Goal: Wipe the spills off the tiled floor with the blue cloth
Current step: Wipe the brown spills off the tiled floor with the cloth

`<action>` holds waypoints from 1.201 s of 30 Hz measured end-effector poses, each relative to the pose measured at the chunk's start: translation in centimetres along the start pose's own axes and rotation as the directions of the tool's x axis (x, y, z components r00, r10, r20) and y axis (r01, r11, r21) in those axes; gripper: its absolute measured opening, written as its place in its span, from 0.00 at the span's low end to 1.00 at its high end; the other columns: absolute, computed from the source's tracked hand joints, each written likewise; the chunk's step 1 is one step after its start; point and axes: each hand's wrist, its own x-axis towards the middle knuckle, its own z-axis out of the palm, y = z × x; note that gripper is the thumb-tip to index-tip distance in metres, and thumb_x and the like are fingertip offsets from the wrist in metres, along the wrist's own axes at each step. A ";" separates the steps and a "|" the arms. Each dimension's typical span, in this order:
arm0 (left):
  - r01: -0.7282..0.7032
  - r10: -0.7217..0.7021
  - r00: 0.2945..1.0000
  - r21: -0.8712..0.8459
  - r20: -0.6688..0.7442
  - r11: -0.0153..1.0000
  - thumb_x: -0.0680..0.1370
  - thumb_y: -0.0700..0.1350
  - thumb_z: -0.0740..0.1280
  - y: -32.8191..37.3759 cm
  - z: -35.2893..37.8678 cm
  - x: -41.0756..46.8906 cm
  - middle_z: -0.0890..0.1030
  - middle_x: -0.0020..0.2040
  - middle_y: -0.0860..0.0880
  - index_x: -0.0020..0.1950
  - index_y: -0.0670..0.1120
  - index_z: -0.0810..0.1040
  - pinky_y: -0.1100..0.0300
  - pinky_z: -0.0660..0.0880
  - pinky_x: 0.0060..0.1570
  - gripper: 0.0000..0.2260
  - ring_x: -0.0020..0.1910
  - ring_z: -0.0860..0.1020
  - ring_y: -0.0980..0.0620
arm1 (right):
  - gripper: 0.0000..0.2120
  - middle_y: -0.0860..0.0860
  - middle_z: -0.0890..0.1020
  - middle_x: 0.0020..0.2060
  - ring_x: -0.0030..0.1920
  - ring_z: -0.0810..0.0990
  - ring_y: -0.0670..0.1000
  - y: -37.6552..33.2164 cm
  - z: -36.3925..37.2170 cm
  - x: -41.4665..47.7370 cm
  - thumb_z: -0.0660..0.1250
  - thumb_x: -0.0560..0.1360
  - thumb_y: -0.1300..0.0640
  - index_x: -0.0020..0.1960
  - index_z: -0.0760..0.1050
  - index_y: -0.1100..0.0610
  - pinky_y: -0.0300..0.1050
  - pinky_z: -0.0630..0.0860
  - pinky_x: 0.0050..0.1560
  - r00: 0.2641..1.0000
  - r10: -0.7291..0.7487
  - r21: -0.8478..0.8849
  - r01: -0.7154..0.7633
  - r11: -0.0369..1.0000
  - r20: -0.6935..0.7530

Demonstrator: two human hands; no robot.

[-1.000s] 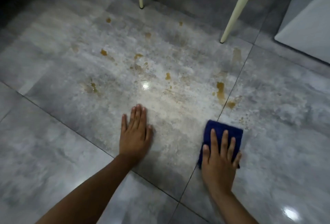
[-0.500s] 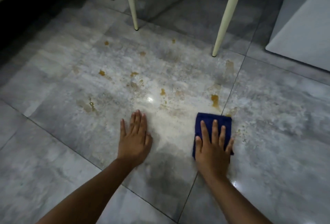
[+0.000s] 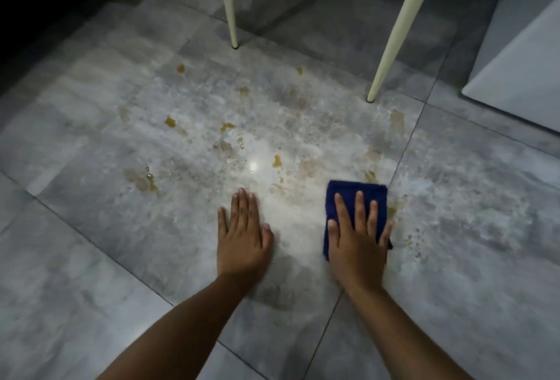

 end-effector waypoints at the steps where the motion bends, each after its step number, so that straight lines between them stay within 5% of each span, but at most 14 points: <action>1: 0.008 -0.008 1.000 0.008 0.008 1.000 0.78 0.54 0.43 0.0 -0.1 -0.1 0.42 0.78 0.46 0.78 0.44 0.43 0.49 0.36 0.74 0.30 0.76 0.37 0.52 | 0.26 0.50 0.52 0.77 0.77 0.47 0.56 -0.5 0.0 -2.0 0.42 0.80 0.41 0.77 0.51 0.43 0.65 0.46 0.73 1.000 0.005 0.005 -0.005 1.000 0.009; 4: 0.017 -0.017 1.000 0.020 0.015 1.000 0.78 0.55 0.42 0.0 -0.3 -0.2 0.43 0.78 0.45 0.78 0.43 0.44 0.47 0.38 0.74 0.30 0.77 0.38 0.52 | 0.25 0.51 0.57 0.76 0.76 0.54 0.58 -2.8 0.3 -4.3 0.42 0.81 0.43 0.76 0.56 0.45 0.66 0.50 0.70 0.983 -0.174 0.007 0.174 0.985 0.063; 8: 0.026 -0.026 1.000 0.010 0.011 1.000 0.77 0.55 0.41 0.3 -0.4 0.4 0.43 0.78 0.46 0.78 0.44 0.45 0.48 0.37 0.74 0.31 0.76 0.38 0.53 | 0.24 0.51 0.60 0.76 0.76 0.56 0.58 -6.3 0.1 3.6 0.48 0.80 0.44 0.75 0.61 0.44 0.64 0.48 0.73 0.897 -0.433 0.015 0.434 0.901 0.083; 12: 0.014 -0.014 0.999 -0.010 0.033 1.000 0.77 0.56 0.42 0.2 -0.8 0.4 0.40 0.78 0.48 0.78 0.46 0.43 0.50 0.34 0.74 0.31 0.76 0.36 0.54 | 0.24 0.48 0.47 0.78 0.77 0.42 0.54 -5.0 -0.7 10.7 0.45 0.82 0.43 0.77 0.49 0.42 0.61 0.39 0.74 0.943 -0.294 -0.009 0.299 0.954 0.155; 16: 0.029 -0.028 0.999 -0.007 0.025 1.000 0.78 0.55 0.44 0.2 -0.7 0.0 0.41 0.78 0.48 0.78 0.45 0.42 0.49 0.37 0.74 0.31 0.76 0.36 0.54 | 0.25 0.49 0.47 0.78 0.77 0.42 0.55 -3.4 -0.6 5.9 0.42 0.81 0.42 0.77 0.49 0.42 0.61 0.39 0.74 0.985 -0.158 -0.001 0.158 0.987 0.070; 23: 0.018 -0.018 1.000 -0.012 -0.006 1.000 0.77 0.55 0.44 0.2 -0.5 0.2 0.45 0.78 0.46 0.78 0.44 0.46 0.49 0.37 0.74 0.32 0.77 0.40 0.52 | 0.24 0.50 0.50 0.78 0.77 0.45 0.56 -10.0 0.3 8.4 0.46 0.81 0.43 0.77 0.53 0.43 0.62 0.38 0.73 0.884 -0.439 0.030 0.440 0.898 0.163; 27: 0.004 -0.005 1.000 -0.039 -0.009 0.999 0.76 0.56 0.45 0.0 -0.5 0.3 0.45 0.78 0.47 0.78 0.44 0.47 0.49 0.38 0.74 0.32 0.77 0.40 0.53 | 0.24 0.48 0.45 0.78 0.77 0.41 0.54 -8.0 -0.7 14.3 0.44 0.82 0.42 0.77 0.48 0.43 0.60 0.37 0.74 0.946 -0.288 0.001 0.291 0.957 0.146; 31: 0.005 -0.005 1.000 -0.048 0.019 0.999 0.77 0.56 0.44 0.1 -0.9 0.5 0.41 0.78 0.48 0.78 0.44 0.43 0.48 0.37 0.74 0.32 0.76 0.36 0.54 | 0.25 0.48 0.43 0.78 0.77 0.39 0.53 -3.0 -1.4 10.7 0.41 0.81 0.41 0.77 0.44 0.42 0.61 0.38 0.74 0.994 -0.047 -0.017 0.049 0.999 0.101; 36: 0.035 -0.036 0.999 0.014 0.030 0.999 0.76 0.55 0.41 0.0 -0.6 0.2 0.40 0.78 0.45 0.78 0.43 0.40 0.47 0.36 0.74 0.32 0.76 0.35 0.51 | 0.27 0.48 0.44 0.78 0.77 0.40 0.54 -3.8 -0.7 2.8 0.37 0.79 0.39 0.77 0.45 0.42 0.60 0.37 0.74 0.980 -0.135 -0.048 0.143 0.989 0.145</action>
